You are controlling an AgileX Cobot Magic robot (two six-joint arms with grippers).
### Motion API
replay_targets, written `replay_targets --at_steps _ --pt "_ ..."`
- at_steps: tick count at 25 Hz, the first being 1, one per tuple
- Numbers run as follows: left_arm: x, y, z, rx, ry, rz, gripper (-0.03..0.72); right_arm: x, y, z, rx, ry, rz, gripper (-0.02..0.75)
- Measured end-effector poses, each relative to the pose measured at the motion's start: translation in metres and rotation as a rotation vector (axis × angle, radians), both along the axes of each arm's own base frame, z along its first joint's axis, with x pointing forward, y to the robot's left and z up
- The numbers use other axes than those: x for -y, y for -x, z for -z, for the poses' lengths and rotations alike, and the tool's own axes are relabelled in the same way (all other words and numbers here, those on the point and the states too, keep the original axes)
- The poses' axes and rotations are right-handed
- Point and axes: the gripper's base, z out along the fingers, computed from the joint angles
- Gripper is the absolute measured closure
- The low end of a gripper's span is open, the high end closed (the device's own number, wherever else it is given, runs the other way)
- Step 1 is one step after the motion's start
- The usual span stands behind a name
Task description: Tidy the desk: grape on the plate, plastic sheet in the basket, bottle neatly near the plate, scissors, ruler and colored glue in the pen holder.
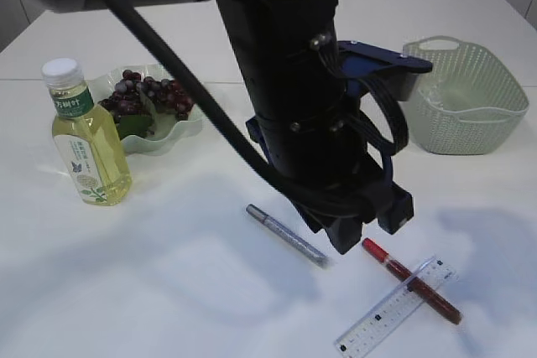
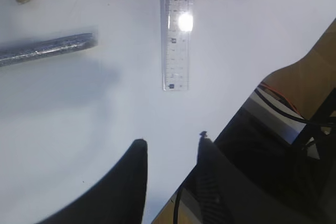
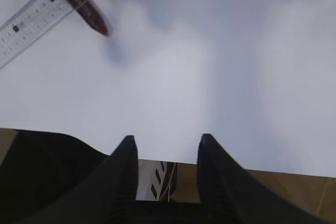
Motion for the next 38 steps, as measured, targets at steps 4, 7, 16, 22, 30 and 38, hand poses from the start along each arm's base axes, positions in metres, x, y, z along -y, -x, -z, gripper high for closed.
replay_targets --at_steps 4,7,16,22,30,38 --pt "0.004 0.0 0.006 -0.016 0.015 0.015 0.448 0.0 0.003 0.004 -0.01 0.004 -0.012 0.427" --pt "0.005 -0.001 0.007 -0.018 0.018 0.019 0.448 0.001 0.003 0.003 -0.006 0.012 -0.01 0.427" --pt "0.007 -0.001 0.007 -0.008 0.036 0.016 0.448 -0.001 -0.005 -0.011 0.049 -0.017 0.037 0.427" --pt "0.007 -0.002 0.007 -0.006 0.039 0.015 0.448 -0.003 -0.021 -0.011 0.039 -0.037 0.008 0.427" --pt "0.008 -0.002 0.008 -0.007 0.04 0.015 0.448 0.034 -0.036 -0.002 0.013 -0.072 0.109 0.427" --pt "0.014 -0.006 0.027 -0.027 0.02 0.014 0.448 0.074 -0.03 -0.001 0.018 -0.077 0.248 0.427"
